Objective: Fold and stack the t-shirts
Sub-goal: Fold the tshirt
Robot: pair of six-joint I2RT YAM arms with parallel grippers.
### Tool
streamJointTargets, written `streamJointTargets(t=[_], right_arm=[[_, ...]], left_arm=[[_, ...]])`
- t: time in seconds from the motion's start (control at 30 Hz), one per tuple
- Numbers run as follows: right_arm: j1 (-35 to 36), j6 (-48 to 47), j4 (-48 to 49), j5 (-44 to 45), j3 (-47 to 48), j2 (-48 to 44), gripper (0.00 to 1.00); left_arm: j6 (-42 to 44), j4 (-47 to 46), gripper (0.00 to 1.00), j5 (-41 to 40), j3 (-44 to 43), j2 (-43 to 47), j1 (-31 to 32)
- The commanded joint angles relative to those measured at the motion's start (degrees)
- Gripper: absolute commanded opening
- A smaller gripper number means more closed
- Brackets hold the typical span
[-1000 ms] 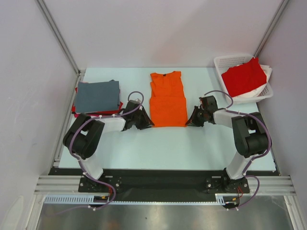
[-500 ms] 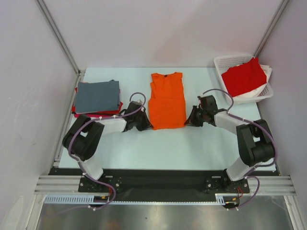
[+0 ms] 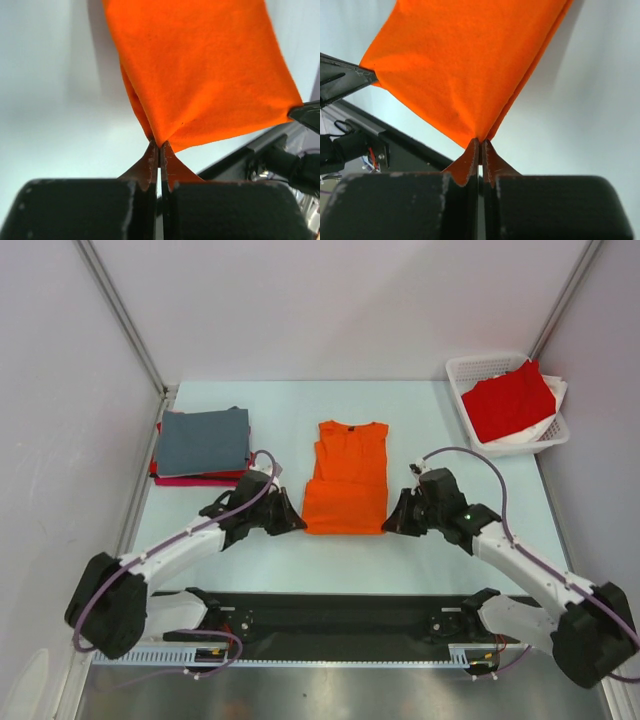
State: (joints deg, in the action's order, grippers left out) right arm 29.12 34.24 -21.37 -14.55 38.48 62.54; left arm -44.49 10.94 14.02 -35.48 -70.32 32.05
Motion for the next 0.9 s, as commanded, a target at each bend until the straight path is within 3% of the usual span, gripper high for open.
streamJointTargets(t=[0.0, 0.17, 0.33, 0.87], right_arm=[[1.8, 4.0, -5.7, 2.3, -1.2, -7.3, 0.0], [1.6, 3.5, -9.2, 4.7, 2.6, -9.8, 0.0], [-2.3, 0.1, -8.8, 4.1, 10.5, -2.6, 0.0], [-16.5, -5.1, -5.3, -1.3, 31.8, 25.1, 0.0]], left_arm=[[1.6, 5.3, 0.0, 3.6, 0.8, 5.5, 0.3], [2.4, 7.9, 0.0, 6.3, -3.1, 6.5, -0.8], [5.2, 9.4, 0.0, 7.4, -12.3, 1.6, -5.0], [7.0, 10.6, 0.0, 12.7, -44.2, -28.6, -12.7]])
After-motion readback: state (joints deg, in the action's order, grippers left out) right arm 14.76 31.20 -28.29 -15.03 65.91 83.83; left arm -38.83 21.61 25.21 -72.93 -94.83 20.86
